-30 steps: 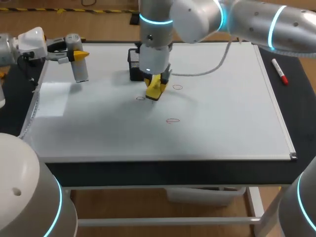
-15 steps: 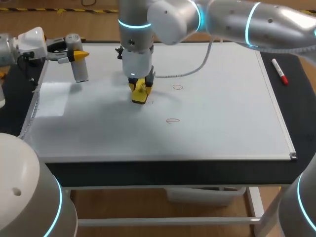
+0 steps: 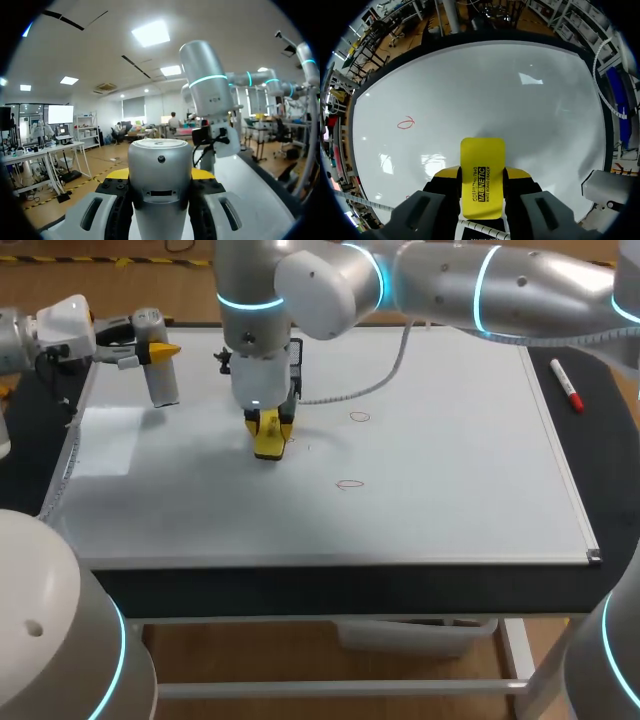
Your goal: Pick up the inspection probe, press it on each red-marked spot on the whiteboard one by one, put down the probe, pick up the eraser, and wipe off all the red marks.
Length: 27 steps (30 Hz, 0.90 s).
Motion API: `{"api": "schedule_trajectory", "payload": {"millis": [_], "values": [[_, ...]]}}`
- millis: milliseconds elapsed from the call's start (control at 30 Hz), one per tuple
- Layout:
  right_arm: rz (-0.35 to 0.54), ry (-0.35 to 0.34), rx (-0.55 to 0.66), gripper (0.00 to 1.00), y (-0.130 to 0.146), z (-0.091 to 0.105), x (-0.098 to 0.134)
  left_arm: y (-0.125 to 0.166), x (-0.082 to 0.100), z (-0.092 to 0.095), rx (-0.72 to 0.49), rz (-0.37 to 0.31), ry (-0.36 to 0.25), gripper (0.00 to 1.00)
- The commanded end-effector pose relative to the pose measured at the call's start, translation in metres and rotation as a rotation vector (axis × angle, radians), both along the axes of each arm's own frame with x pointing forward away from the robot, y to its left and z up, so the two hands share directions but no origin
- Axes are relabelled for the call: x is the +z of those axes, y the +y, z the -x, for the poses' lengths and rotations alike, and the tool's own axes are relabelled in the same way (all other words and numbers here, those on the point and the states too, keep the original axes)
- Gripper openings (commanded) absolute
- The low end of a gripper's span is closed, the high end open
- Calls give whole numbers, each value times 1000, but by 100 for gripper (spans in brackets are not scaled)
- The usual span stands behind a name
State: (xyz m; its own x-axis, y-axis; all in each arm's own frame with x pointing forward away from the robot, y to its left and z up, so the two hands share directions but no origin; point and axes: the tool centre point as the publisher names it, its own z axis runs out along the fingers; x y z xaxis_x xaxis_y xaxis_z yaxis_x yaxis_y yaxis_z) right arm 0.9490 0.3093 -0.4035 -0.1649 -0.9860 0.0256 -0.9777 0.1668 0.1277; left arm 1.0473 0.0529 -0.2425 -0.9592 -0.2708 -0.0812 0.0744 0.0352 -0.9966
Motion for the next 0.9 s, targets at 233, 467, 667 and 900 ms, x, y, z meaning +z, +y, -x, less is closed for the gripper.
{"api": "schedule_trajectory", "payload": {"millis": [233,467,667,900], "values": [[-6,-8,23,0,10,3,-6,0,2,1,2,-2,1,0],[2,-11,21,0,8,4,-11,0,2,1,2,-2,1,0],[7,-22,19,0,5,5,-15,0,2,1,2,-2,1,0],[15,-19,1,0,1,3,-18,0,2,1,2,-2,1,0]]}}
